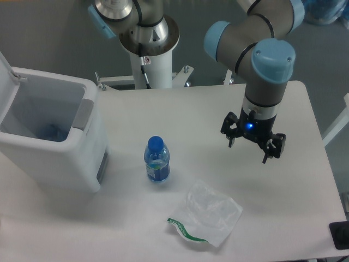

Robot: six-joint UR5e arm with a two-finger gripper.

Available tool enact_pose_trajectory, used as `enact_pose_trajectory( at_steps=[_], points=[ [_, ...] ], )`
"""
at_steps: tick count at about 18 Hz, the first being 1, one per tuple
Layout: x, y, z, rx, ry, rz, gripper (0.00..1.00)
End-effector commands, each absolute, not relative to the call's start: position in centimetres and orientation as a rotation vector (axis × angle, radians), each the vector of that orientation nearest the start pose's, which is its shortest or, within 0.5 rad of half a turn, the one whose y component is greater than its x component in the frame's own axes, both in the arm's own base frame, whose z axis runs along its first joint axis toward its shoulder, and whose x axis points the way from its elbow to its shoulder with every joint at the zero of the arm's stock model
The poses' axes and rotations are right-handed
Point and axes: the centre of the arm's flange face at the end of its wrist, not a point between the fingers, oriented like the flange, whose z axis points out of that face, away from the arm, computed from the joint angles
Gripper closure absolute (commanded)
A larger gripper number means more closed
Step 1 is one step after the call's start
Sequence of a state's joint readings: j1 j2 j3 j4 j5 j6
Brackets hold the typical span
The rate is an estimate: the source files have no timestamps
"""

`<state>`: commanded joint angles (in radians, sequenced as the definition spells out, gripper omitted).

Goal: Place the trash in the trash can

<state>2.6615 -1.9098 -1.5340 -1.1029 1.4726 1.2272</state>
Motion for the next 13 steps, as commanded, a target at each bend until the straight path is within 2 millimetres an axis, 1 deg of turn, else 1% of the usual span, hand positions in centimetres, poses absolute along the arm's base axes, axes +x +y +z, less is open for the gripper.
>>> enact_pose_trajectory(
  at_steps=[4, 8, 10, 12, 13],
  points=[
    [-49.3, 41.9, 36.2, -2.977, 0.208, 0.16, 0.0],
    [-49.3, 42.1, 36.3, -2.968, 0.157, 0.157, 0.0],
    [-49.2, 42.6, 36.4, -2.934, 0.084, 0.169, 0.0],
    [-49.1, 43.6, 36.7, -2.864, -0.037, 0.17, 0.0],
    [-49.4, 43.8, 36.5, -2.848, -0.106, 0.17, 0.0]
  ],
)
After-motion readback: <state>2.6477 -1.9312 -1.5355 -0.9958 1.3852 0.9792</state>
